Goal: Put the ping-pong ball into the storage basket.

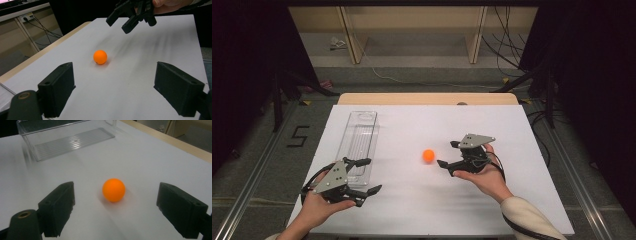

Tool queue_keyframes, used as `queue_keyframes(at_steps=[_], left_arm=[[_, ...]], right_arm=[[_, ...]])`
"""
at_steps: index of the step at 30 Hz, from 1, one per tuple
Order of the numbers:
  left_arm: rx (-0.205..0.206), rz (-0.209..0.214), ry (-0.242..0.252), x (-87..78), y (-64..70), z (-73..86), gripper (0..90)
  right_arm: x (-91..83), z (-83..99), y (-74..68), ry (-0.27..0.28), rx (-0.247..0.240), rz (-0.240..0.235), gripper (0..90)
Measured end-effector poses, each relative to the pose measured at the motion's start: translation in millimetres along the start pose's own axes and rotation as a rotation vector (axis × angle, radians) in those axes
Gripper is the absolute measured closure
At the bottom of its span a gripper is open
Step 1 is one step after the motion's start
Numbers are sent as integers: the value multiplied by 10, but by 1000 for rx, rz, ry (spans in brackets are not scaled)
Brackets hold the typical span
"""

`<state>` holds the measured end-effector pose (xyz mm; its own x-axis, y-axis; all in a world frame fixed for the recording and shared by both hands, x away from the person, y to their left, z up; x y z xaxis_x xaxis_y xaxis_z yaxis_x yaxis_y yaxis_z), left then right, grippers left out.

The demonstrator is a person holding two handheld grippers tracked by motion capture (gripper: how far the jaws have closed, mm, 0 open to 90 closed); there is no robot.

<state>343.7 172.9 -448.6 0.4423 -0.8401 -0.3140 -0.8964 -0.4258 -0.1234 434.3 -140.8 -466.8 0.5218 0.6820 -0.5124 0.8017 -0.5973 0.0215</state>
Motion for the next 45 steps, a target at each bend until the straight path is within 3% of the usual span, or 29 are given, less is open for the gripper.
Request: queue_keyframes(at_steps=[20, 45], left_arm=[[0, 3, 2, -3, 7, -4, 160], [1, 7, 5, -3, 10, -9, 161]], right_arm=[[566, 14, -22, -87, -20, -29, 161], [901, 106, 7, -154, -17, -30, 192]])
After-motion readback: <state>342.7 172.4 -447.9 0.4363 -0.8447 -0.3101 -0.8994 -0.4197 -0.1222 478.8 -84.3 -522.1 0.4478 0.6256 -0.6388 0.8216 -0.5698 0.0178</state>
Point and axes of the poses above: each handheld gripper's, and its own axes: x roughly forward along the jaws, z roughly out of its underside, y roughly to its right, the point moved 5 cm from there along x, roughly forward along the jaws, and after that the axes turned 3 degrees about z, right-handed, at the moved point
